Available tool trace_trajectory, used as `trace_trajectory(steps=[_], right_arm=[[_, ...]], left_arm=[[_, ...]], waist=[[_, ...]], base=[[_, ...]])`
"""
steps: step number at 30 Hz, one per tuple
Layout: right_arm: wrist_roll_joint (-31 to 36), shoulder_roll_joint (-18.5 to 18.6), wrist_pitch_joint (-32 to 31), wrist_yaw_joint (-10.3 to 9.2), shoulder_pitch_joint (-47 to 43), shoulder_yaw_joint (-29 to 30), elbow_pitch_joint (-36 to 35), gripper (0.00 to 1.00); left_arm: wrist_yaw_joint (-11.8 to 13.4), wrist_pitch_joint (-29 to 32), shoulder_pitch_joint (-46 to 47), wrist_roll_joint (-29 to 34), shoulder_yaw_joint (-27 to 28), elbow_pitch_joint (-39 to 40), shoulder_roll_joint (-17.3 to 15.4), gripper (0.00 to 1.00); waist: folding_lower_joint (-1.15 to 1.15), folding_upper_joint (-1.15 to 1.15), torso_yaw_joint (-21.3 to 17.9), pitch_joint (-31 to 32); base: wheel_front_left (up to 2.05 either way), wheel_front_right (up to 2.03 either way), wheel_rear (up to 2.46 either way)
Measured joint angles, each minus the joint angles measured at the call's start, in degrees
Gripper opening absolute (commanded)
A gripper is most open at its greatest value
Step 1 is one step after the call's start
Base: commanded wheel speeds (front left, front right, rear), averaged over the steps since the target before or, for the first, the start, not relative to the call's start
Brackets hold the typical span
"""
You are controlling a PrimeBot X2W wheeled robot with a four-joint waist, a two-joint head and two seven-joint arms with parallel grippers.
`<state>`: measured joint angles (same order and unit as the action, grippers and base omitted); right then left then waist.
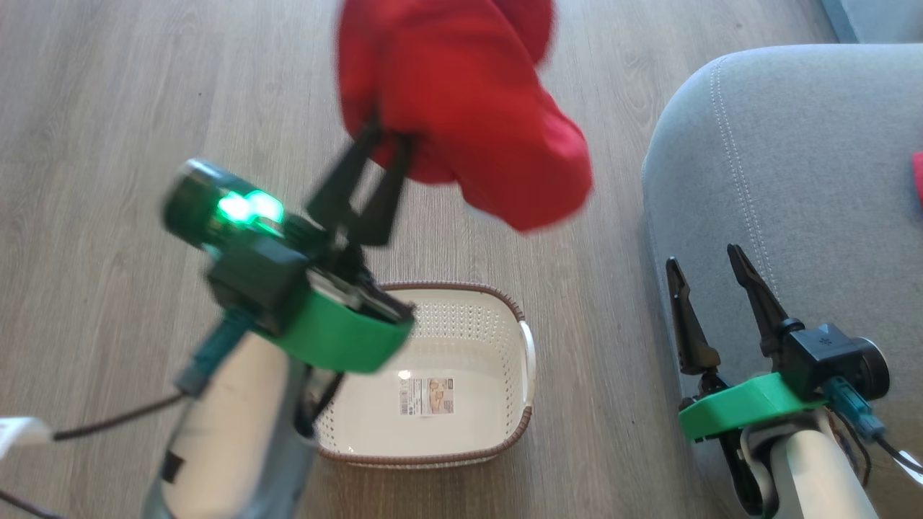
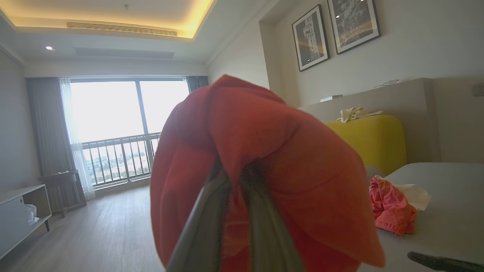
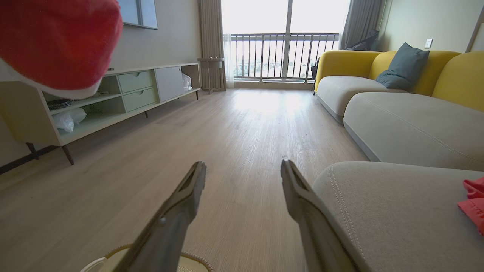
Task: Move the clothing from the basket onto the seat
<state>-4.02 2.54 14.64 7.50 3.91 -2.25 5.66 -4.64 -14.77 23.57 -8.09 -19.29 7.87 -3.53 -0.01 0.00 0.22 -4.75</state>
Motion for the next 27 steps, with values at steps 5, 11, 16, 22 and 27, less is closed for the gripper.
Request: trace_trajectory(steps=[5, 11, 16, 22, 27], right_arm=[[-0.01, 0.0, 0.0, 0.0, 0.0, 0.01, -0.01, 1.0], [-0.02, 0.0, 0.0, 0.0, -0.01, 0.02, -0.02, 1.0], [-0.09, 0.0, 0.0, 0.0, -0.01, 0.02, 0.0, 1.0], [-0.09, 0.0, 0.0, 0.0, -0.03, 0.05, 0.01, 1.0], [-0.08, 0.0, 0.0, 0.0, -0.06, 0.07, 0.01, 1.0]], left_arm=[[-0.75, 0.0, -2.0, 0.75, -4.32, -0.46, 0.22, 0.0], [-1.09, 0.0, -4.24, 1.07, -7.76, -2.08, 0.27, 0.0], [-1.13, 0.0, -4.85, 1.07, -8.56, -2.24, 0.27, 0.0], [-0.68, 0.0, -4.85, 1.21, -8.62, -1.78, 0.27, 0.0], [-0.38, 0.0, -4.85, 1.21, -8.55, -1.56, 0.29, 0.0]], waist=[[0.0, 0.0, -0.01, 0.08], [0.0, 0.0, -0.06, 0.3], [0.0, 0.0, -0.18, 0.84], [0.0, 0.0, -0.33, 1.18], [0.0, 0.0, -0.47, 1.31]], base=[[0.0, 0.0, 0.0], [0.0, 0.0, 0.0], [0.0, 0.0, 0.0], [0.0, 0.0, 0.0], [0.0, 0.0, 0.0]])
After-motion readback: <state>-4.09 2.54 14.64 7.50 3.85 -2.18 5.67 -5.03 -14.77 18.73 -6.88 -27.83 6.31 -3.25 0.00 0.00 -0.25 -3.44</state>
